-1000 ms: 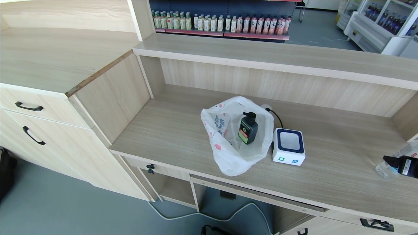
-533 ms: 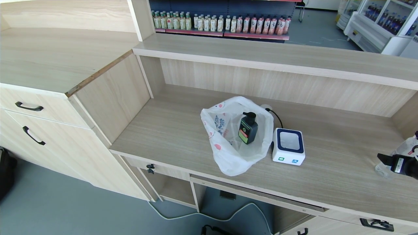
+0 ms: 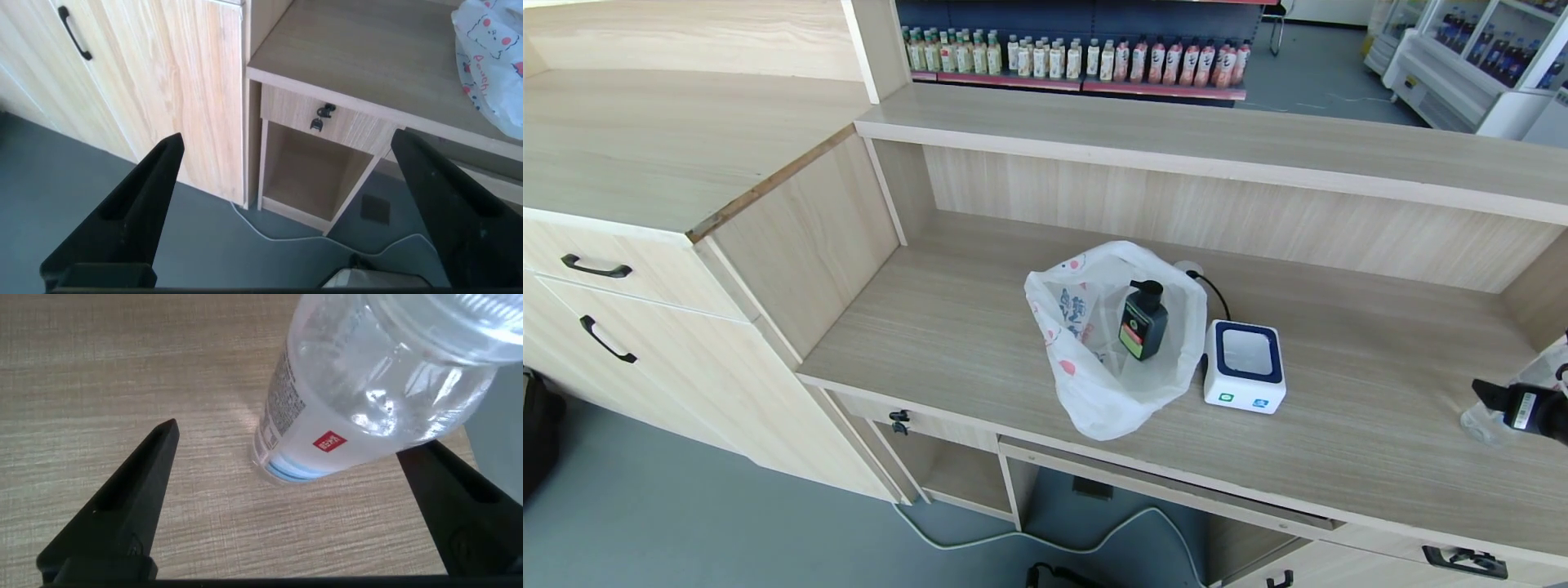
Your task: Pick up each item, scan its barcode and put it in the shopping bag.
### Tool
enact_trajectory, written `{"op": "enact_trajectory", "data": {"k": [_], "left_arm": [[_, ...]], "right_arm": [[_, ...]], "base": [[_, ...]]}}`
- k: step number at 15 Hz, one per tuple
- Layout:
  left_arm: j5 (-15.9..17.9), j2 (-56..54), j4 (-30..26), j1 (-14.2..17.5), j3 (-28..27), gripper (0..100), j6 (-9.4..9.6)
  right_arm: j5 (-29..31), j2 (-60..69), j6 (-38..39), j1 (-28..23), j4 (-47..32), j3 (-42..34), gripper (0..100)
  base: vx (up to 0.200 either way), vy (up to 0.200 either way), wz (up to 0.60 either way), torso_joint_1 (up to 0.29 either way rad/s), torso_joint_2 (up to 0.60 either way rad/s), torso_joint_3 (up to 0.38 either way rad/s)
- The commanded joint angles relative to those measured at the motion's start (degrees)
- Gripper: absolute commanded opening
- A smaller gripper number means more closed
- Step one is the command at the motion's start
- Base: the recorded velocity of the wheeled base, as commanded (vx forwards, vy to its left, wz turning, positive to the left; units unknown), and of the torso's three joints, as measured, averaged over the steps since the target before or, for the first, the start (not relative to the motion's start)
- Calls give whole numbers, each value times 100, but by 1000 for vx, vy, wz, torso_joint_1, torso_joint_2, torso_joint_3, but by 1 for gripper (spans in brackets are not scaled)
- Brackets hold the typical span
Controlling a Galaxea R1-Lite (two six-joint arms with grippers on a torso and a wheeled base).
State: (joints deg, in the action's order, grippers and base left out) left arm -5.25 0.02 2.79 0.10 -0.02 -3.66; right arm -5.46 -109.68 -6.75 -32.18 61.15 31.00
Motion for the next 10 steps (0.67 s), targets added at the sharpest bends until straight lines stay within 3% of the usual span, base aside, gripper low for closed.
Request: {"op": "enact_trajectory", "data": {"k": [1,10], "left_arm": [[-2,-2,2,-1,-6,100,-3],[-2,-2,2,-1,-6,100,-3]], "right_arm": [[-8,-89,-1,-34,2,11,100],[-34,-361,43,-69,108,319,100]], "base": [[0,0,0,0,0,0],[0,0,0,0,0,0]]}}
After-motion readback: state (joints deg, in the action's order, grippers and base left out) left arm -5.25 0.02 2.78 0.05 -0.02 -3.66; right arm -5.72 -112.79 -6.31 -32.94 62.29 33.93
